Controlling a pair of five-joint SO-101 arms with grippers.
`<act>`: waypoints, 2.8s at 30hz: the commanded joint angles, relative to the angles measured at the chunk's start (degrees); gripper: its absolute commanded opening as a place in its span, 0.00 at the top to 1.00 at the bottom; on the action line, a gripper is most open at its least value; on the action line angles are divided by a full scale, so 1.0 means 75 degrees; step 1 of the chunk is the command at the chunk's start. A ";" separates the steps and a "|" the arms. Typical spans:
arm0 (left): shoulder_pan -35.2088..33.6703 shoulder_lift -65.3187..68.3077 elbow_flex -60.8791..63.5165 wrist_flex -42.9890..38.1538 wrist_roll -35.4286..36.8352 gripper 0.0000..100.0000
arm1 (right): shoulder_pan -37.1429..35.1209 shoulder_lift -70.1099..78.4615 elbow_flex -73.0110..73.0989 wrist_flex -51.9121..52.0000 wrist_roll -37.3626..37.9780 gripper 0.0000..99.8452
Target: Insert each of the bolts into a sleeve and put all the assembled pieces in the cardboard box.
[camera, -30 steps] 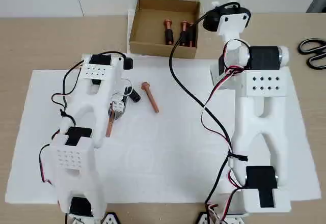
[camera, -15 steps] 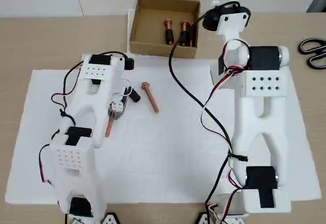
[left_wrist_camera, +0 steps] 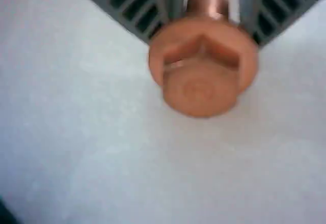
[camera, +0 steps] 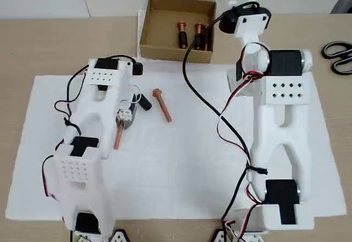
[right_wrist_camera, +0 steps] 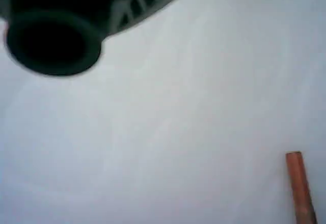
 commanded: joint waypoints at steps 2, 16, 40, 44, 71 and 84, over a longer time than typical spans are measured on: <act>0.0023 -0.0012 0.0076 0.0105 -0.0035 0.92 | -0.0006 -0.0404 -0.0035 -0.0111 -0.0059 1.00; 0.0316 -0.0387 0.0041 0.0188 -0.0082 0.99 | -0.0006 -0.0416 -0.0035 -0.0123 -0.0059 1.00; 0.0316 -0.6236 0.0041 0.0715 -0.1184 0.99 | -0.0791 -0.3077 0.0023 -0.0463 -0.0035 1.00; 0.0316 -0.7150 0.0064 0.0738 -0.1207 0.99 | -0.1295 -0.3757 0.0621 -0.0533 -0.0070 0.99; -0.0879 -0.7689 0.2104 0.0692 -0.0516 0.99 | -0.1495 -0.7684 0.6505 -0.3956 -0.0012 1.00; -0.0891 -1.0022 0.2163 -0.0328 -0.0094 0.99 | -0.1518 -0.7941 0.6529 -0.3686 -0.0258 0.99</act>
